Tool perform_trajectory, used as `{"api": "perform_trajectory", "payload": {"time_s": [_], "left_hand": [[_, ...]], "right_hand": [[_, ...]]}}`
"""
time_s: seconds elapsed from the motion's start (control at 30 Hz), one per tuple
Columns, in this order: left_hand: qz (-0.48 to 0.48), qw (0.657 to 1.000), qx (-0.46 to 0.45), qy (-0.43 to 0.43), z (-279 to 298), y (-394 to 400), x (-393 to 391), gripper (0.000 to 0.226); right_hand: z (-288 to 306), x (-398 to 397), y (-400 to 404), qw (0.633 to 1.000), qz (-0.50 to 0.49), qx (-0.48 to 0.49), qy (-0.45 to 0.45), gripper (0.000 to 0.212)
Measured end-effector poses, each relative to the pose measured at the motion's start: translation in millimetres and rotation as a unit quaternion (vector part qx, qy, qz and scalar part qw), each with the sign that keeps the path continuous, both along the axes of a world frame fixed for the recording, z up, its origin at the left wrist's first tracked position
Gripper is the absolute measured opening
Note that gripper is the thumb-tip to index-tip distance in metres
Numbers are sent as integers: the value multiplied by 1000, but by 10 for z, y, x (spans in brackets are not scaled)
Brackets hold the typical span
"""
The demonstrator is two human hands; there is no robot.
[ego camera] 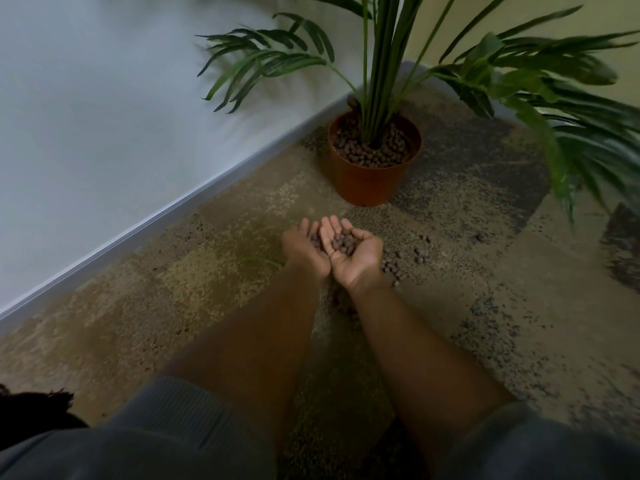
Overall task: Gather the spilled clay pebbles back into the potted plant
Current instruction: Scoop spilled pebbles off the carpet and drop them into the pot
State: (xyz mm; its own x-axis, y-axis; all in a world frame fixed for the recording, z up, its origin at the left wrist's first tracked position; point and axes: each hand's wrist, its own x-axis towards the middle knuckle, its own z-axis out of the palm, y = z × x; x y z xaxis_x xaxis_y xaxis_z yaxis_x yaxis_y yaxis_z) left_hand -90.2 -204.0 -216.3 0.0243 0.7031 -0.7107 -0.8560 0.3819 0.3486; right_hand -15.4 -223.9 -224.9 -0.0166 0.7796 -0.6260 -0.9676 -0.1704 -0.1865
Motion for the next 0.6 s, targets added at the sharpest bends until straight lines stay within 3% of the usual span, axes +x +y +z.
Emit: {"api": "perform_trajectory", "payload": {"time_s": [0.2,0.4,0.5,0.6], "left_hand": [[0,1000,23,21,232,205,218,48],[-54,994,96,17,677,628,505,51],[-76,990,115,20,902,862,657,50],[-106,986,124,40,1048,1051,778,50]], "right_hand": [[325,95,207,993,-45,-40,-102,40],[801,302,587,984,-102,1,-148,42],[1011,427,838,981,-113,34,-157,31],[1138,560,1022,980,-105,82,-148,50]]}}
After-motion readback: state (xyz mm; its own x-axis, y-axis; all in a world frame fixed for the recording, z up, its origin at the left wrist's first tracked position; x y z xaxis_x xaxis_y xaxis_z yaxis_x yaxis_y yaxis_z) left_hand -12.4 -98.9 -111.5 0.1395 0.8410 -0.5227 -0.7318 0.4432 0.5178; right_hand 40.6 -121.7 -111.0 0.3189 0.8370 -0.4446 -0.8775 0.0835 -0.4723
